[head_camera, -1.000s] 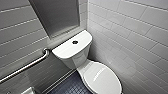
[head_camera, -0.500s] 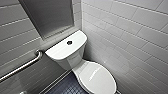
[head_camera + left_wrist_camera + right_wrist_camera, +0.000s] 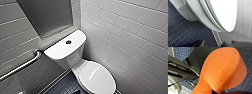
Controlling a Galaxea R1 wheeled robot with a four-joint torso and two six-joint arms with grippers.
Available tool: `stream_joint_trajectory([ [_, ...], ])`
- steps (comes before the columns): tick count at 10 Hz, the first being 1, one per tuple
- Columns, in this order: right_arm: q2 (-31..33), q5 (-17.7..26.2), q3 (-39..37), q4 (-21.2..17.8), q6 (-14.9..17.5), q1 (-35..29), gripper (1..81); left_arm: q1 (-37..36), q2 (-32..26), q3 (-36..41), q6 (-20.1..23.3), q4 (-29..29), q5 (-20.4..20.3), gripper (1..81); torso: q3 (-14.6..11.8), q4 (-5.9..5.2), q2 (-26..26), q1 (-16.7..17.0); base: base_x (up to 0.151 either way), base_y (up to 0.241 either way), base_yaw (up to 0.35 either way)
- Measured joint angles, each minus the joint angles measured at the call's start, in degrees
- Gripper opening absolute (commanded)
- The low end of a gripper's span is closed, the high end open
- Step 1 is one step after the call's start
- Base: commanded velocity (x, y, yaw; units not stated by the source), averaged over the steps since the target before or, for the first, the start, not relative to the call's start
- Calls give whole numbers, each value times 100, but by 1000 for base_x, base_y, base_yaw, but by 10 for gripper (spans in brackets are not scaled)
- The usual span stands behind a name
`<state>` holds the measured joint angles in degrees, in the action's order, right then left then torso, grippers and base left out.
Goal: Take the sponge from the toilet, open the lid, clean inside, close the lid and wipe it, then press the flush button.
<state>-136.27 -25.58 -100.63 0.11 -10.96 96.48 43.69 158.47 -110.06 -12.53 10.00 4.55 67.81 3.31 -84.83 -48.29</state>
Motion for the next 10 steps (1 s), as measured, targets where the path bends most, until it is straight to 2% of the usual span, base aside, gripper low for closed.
stream_joint_trajectory([
  [3, 5, 4, -2, -1, -23, -61, 10, -312, 505, -362, -4, 94, 0, 811, 197, 0, 4, -2, 0, 0, 0],
  [8, 5, 0, -2, 0, -22, -105, 10, -422, 791, -649, -286, 119, -144, 811, 192, 0, 6, -2, 0, 0, 0],
  [10, -4, -2, -2, 0, -22, -105, 10, -422, 896, -894, -557, 122, -221, 811, 192, 0, 6, -2, 0, 0, 0],
])
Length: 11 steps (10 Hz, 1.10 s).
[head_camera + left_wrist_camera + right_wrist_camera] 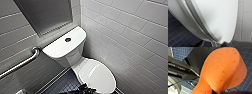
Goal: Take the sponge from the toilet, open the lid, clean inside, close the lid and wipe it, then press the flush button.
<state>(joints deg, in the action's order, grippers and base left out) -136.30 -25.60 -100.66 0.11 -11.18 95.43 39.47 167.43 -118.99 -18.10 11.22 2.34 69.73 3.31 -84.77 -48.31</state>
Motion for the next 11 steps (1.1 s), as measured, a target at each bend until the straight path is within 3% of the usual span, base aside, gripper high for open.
stream_joint_trajectory([
  [2, -2, 0, 0, 0, 2, 0, 10, -4, 38, -72, -88, 2, -172, 811, 0, 0, 0, 0, 0, 0, 0],
  [11, -7, 9, 7, 0, 0, -100, 10, -59, 71, -68, -334, 24, -269, 811, 0, 0, 0, 0, 0, 0, 0],
])
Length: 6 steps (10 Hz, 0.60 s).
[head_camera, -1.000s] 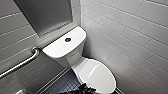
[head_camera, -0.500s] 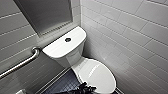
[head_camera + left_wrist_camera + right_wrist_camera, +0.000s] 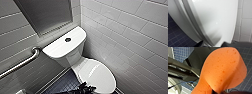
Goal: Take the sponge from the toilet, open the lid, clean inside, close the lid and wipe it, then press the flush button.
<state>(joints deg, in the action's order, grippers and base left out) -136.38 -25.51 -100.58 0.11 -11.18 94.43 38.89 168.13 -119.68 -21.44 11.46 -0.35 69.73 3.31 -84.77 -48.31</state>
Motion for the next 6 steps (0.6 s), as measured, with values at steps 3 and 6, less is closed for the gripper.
stream_joint_trajectory([
  [3, -12, -2, 0, 0, 0, -2, 10, -5, 11, 55, -52, 13, -79, 811, 0, 0, 0, 0, 0, 0, 0],
  [6, -15, -2, 0, 0, -1, -49, 10, 2, 41, -11, -72, 13, -90, 811, 0, 0, 0, 0, 0, 0, 0],
])
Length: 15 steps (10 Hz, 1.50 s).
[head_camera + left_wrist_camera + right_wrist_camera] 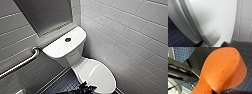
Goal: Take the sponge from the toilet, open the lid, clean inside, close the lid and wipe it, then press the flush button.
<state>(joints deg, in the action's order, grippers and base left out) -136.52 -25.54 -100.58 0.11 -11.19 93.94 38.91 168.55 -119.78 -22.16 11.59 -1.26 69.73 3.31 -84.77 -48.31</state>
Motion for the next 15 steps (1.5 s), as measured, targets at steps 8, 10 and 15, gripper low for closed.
stream_joint_trajectory([
  [8, 55, 13, 72, 0, -44, -1, 10, 441, 216, -428, -16, 23, -935, 811, 0, 0, 0, 0, 0, 0, 0],
  [10, 68, 0, 76, -1, -44, -48, 10, 458, 83, -579, -16, 22, -1092, 811, 0, 0, 0, 0, 0, 0, 0],
  [15, 17, 0, 76, 0, -44, -67, 10, 458, -11, -94, -16, 22, -1125, 811, 0, 0, 0, 0, 0, 0, 0],
])
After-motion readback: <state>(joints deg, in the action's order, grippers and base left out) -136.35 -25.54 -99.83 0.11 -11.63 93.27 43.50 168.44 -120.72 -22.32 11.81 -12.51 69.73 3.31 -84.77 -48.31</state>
